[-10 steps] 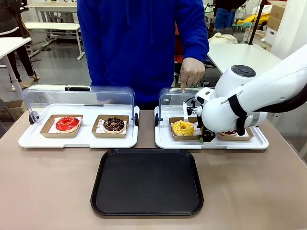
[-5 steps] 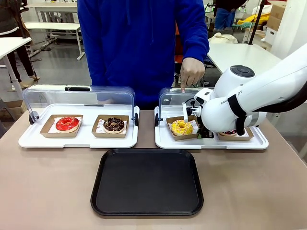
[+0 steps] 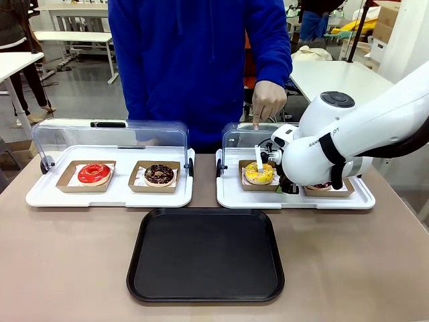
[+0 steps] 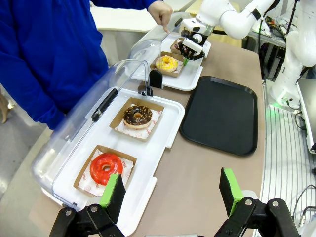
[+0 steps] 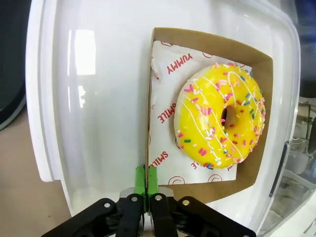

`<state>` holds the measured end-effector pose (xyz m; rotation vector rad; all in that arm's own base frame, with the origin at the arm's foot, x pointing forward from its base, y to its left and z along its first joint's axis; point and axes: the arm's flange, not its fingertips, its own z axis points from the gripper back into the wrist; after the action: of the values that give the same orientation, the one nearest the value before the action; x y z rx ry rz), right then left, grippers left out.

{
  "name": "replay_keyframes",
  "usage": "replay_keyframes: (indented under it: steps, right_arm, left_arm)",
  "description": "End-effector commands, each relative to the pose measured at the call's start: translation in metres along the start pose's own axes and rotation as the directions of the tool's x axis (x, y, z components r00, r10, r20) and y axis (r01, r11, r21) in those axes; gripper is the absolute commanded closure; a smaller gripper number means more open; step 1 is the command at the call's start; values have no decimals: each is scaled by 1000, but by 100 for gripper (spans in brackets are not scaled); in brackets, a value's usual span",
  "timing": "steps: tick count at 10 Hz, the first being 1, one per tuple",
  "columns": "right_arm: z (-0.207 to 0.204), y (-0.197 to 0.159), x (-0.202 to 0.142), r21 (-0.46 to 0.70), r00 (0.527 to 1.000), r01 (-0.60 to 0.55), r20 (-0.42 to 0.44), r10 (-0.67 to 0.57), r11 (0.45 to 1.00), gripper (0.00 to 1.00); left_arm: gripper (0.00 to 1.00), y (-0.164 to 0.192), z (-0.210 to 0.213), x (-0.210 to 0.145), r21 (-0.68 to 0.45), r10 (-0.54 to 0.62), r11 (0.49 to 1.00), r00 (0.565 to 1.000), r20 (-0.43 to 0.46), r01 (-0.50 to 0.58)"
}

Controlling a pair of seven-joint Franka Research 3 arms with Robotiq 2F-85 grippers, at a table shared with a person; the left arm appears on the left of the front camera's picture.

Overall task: Move the third donut from the left to the tray.
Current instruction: Pick up the Paper togo box containing the Donut indicated by the person and place it on the Handle tray.

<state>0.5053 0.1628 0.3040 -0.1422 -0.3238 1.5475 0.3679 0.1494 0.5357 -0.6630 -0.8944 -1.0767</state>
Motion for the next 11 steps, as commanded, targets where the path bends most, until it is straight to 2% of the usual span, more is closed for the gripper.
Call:
replay_keyframes:
  steps: [1, 2, 8, 9, 11]
  right_arm:
    - [8, -7, 5, 20, 997, 63, 48, -64, 998, 100]
    - [0, 0, 0, 0, 1000, 0, 0, 0, 1000, 100]
    - [-1, 1, 1, 4, 1000, 7, 6, -7, 1000, 98]
    - [10, 5, 6, -10, 999, 23, -23, -23, 1000, 98]
    - [38, 16, 16, -70, 999, 42, -23, -44, 997, 98]
  left_arm:
    - [0, 0, 0, 2, -1, -21, 1000, 999, 25, 21]
    - [0, 0, 0, 2, -1, -21, 1000, 999, 25, 21]
    - [0, 0, 0, 2, -1, -21, 1000, 999, 25, 21]
    - [0, 0, 0, 2, -1, -21, 1000, 999, 25, 21]
    - [0, 0, 0, 2, -1, -21, 1000, 999, 25, 21]
